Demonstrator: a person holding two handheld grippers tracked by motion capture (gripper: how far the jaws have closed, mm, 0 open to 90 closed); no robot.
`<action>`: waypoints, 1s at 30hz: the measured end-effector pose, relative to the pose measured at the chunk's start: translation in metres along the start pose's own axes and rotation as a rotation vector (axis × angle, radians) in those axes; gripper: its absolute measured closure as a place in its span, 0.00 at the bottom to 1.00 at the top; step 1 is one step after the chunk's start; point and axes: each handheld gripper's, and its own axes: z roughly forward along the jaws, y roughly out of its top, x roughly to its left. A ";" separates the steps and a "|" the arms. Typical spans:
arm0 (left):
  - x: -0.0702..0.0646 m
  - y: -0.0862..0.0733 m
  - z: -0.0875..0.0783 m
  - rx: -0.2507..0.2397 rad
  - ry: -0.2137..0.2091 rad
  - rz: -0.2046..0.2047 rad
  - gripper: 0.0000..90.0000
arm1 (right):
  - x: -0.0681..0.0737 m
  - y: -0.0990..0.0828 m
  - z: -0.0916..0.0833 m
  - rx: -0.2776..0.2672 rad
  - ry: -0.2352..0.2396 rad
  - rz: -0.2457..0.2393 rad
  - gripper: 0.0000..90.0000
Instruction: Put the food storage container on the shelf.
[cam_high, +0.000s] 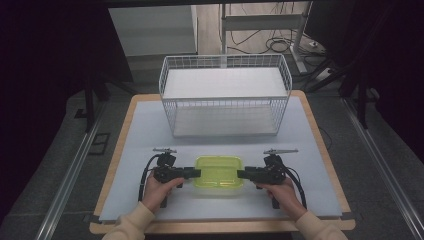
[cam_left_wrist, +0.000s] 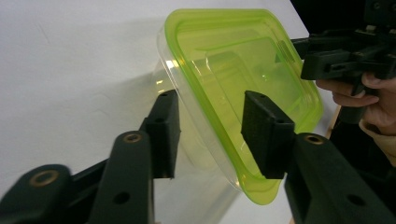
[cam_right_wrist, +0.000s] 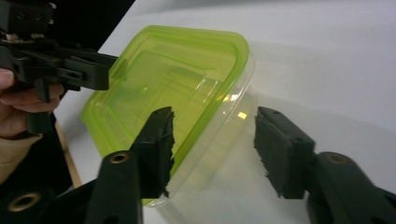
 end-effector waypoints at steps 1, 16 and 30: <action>0.000 0.000 0.001 0.001 0.001 0.000 0.68 | -0.001 0.000 0.001 0.002 0.010 0.014 0.57; -0.006 -0.003 -0.004 -0.009 -0.018 0.018 0.83 | 0.000 0.001 -0.005 0.001 0.087 0.077 0.84; -0.014 -0.006 -0.015 -0.045 -0.030 0.039 0.90 | 0.007 0.003 -0.014 -0.038 0.101 0.062 0.90</action>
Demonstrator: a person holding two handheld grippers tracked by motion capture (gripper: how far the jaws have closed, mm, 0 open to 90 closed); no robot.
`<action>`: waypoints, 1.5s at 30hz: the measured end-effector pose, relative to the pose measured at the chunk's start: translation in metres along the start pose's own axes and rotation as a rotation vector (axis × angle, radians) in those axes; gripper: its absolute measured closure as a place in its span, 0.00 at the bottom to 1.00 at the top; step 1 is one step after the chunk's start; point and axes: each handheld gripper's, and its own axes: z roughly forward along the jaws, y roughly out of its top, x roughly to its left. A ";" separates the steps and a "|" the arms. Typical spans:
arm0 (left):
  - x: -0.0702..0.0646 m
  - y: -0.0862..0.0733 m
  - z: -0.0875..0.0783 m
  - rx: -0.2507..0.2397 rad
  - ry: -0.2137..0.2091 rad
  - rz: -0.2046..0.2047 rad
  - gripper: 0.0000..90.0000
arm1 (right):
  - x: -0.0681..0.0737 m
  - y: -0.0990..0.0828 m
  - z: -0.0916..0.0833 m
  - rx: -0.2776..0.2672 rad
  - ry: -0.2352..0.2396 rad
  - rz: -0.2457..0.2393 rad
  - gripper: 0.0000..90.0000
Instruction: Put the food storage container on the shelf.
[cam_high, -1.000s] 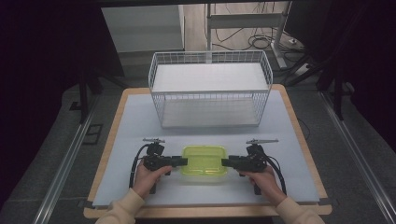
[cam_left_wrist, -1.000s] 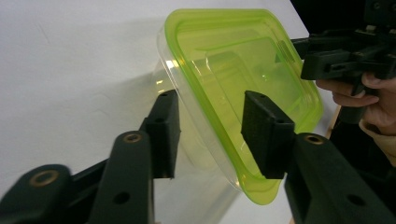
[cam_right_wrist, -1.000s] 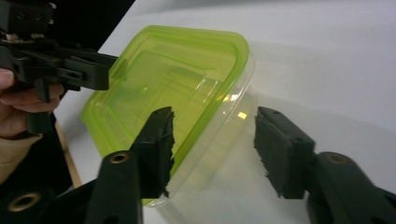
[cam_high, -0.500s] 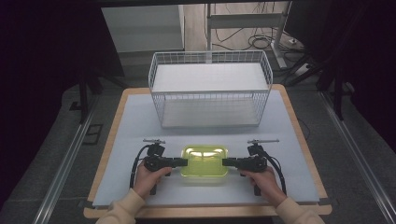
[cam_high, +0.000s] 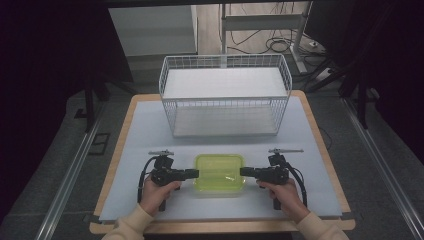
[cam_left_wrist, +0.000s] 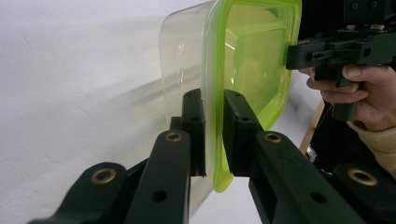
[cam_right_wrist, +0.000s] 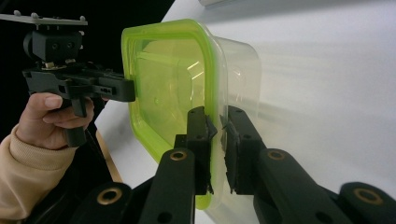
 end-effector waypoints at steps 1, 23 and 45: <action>0.000 0.000 0.000 0.000 0.000 0.000 0.90 | 0.000 0.000 0.000 0.000 0.000 0.000 0.90; -0.018 0.011 -0.012 -0.055 -0.004 0.057 0.90 | 0.015 0.010 -0.015 -0.050 0.008 -0.072 0.90; -0.039 0.040 -0.034 -0.109 0.019 0.118 0.90 | 0.042 0.041 -0.029 -0.101 0.002 -0.151 0.90</action>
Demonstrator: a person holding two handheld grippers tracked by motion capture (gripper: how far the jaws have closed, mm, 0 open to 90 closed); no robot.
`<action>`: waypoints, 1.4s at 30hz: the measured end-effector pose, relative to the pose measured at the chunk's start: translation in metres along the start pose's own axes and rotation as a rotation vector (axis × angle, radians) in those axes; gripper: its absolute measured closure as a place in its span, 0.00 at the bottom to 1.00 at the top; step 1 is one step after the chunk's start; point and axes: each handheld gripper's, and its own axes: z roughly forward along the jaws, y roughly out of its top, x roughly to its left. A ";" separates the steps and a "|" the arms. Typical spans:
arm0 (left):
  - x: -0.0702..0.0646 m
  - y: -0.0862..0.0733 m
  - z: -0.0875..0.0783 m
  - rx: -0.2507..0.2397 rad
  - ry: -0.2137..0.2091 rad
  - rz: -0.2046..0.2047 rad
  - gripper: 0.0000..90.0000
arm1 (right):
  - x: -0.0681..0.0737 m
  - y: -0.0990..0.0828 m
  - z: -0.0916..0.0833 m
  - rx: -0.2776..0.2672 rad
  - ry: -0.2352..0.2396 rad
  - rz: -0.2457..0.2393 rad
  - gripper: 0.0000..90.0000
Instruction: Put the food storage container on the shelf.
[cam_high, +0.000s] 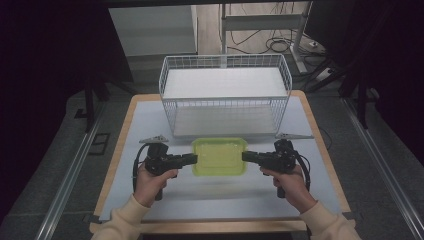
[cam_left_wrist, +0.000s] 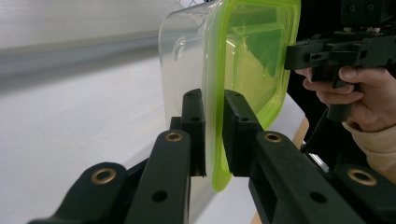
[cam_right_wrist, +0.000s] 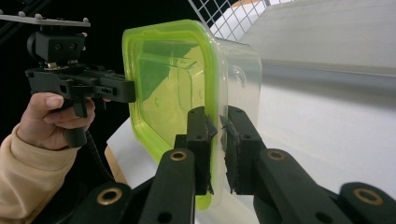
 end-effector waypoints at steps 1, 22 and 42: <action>0.000 0.001 0.000 -0.001 0.000 0.005 0.90 | 0.000 0.001 0.000 -0.003 0.000 -0.002 0.90; -0.013 0.039 -0.011 -0.025 -0.001 0.050 0.90 | 0.012 0.031 -0.011 -0.055 -0.004 -0.042 0.90; -0.012 0.074 -0.015 -0.048 0.003 0.056 0.90 | 0.015 0.066 -0.012 -0.081 -0.020 -0.064 0.90</action>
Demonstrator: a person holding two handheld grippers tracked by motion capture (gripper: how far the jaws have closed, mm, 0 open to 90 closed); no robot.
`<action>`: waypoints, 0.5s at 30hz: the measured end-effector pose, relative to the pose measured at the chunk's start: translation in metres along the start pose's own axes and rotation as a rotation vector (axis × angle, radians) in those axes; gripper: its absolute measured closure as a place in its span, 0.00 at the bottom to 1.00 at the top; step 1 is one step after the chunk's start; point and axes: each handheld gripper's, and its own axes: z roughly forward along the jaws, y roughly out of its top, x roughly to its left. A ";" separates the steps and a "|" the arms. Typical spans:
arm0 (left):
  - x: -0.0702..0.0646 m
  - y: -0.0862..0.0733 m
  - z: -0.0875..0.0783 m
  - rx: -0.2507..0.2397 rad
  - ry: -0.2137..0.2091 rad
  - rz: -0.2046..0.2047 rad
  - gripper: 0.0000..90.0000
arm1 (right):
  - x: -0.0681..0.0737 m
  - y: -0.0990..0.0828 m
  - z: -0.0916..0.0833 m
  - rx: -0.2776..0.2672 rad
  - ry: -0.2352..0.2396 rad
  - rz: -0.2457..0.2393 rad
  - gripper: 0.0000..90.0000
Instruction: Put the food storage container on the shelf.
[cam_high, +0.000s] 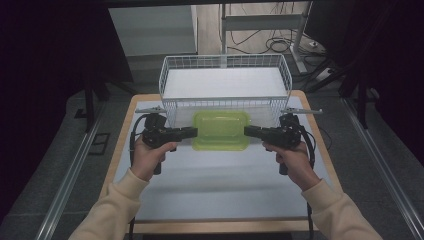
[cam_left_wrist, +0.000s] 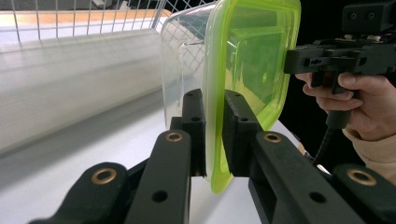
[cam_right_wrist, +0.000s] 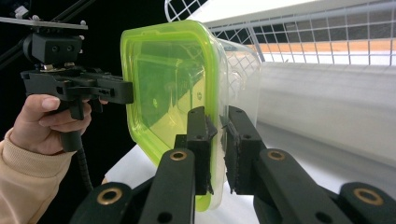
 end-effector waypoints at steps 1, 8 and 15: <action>0.000 0.002 0.000 -0.003 -0.001 -0.001 0.90 | 0.000 0.002 0.000 -0.001 0.000 -0.001 0.90; 0.002 0.013 -0.001 -0.016 -0.007 0.003 0.90 | 0.000 0.018 0.001 -0.016 -0.006 -0.017 0.90; 0.003 0.025 0.002 -0.023 -0.006 0.004 0.90 | -0.002 0.028 0.001 -0.020 -0.012 -0.018 0.90</action>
